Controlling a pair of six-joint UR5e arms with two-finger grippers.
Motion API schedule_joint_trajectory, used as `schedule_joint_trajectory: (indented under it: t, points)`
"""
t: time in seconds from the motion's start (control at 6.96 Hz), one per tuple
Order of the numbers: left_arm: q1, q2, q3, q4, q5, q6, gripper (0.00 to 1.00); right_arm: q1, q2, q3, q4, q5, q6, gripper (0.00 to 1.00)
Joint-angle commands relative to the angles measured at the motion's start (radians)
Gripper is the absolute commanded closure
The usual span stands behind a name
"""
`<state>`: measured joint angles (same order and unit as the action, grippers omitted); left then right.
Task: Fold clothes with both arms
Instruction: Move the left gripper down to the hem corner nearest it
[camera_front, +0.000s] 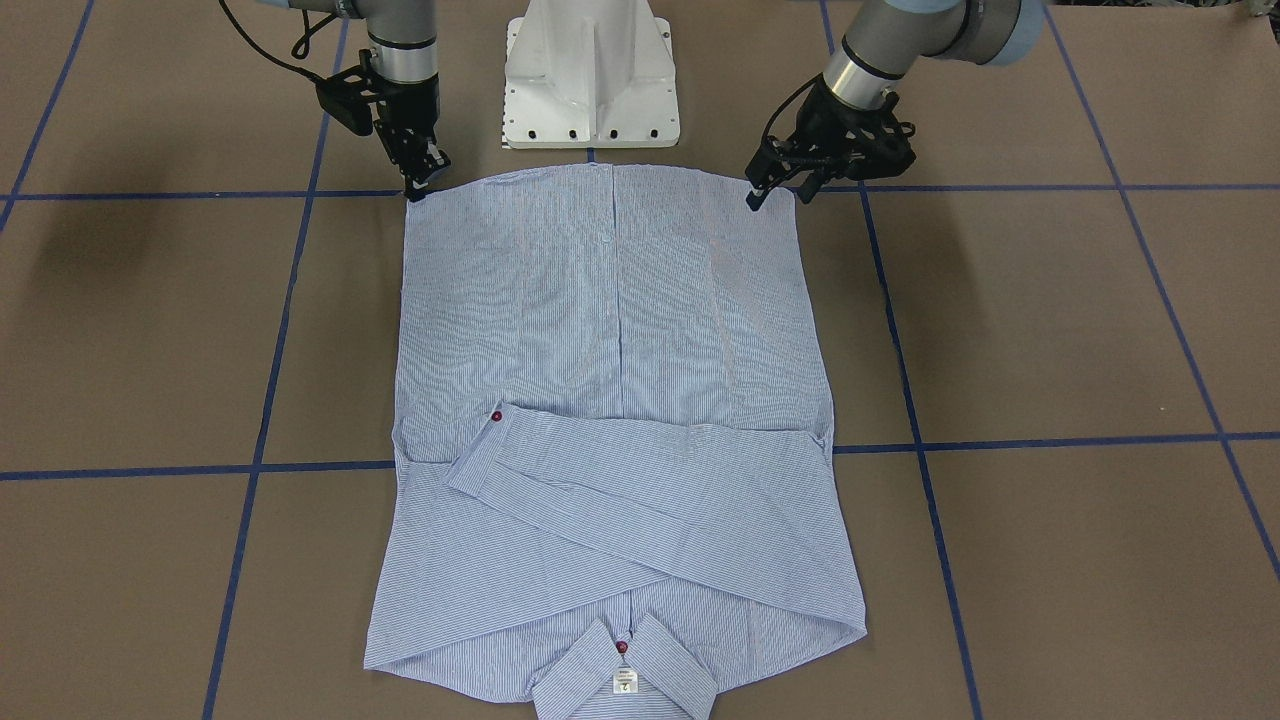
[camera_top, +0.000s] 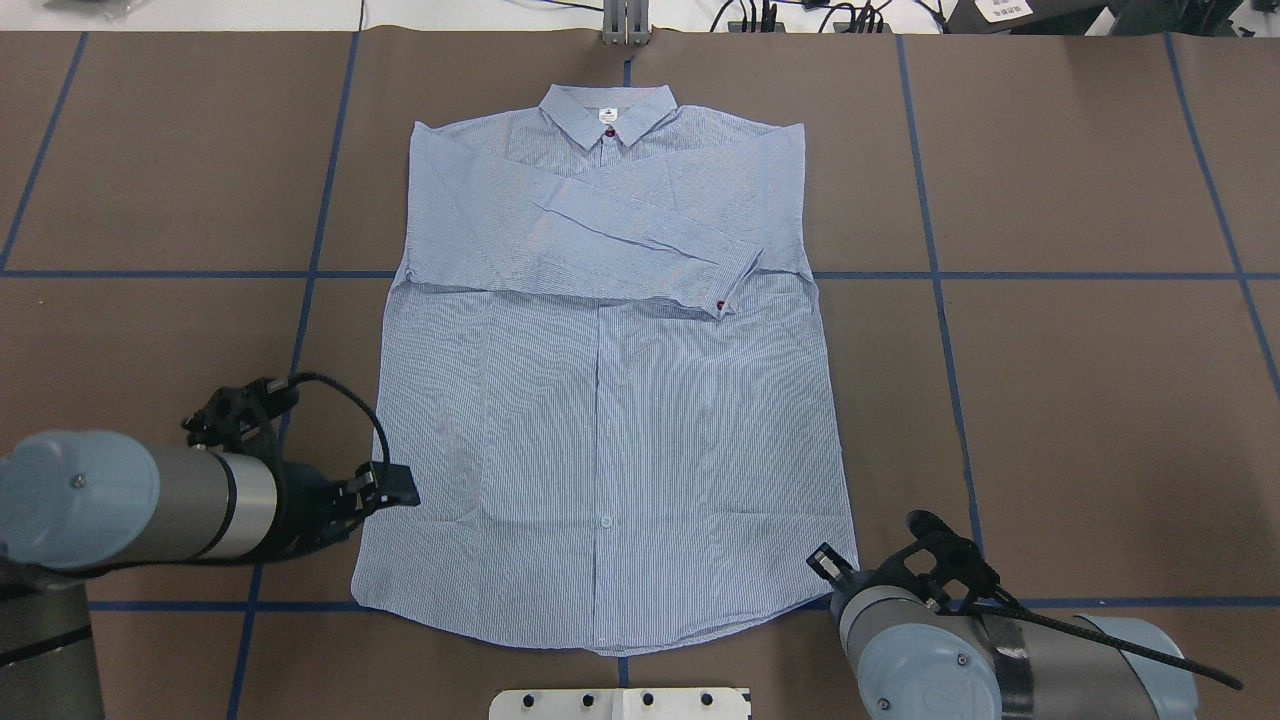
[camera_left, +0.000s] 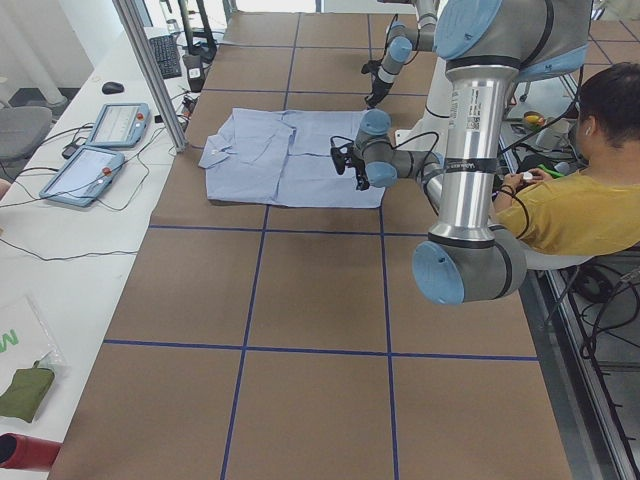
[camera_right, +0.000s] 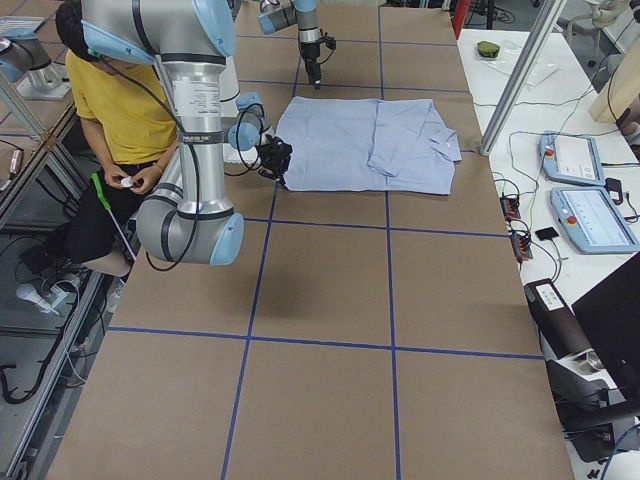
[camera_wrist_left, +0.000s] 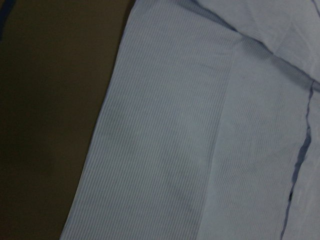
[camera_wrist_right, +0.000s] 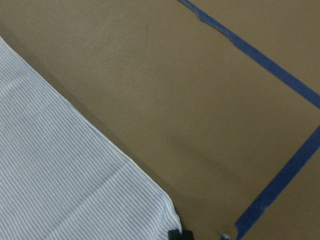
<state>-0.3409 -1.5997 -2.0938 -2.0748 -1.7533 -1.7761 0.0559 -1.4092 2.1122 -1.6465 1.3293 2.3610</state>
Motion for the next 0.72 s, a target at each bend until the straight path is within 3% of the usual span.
schedule_joint_trajectory:
  t: [0.0,0.57]
  points:
    - [0.104,0.061,-0.006,0.001,0.052,-0.081,0.25,0.001,0.001,0.000,0.001,0.001,-0.002,1.00]
    - [0.132,0.046,0.050,0.001,0.074,-0.091,0.32,0.005,0.004,0.000,0.002,0.001,-0.002,1.00]
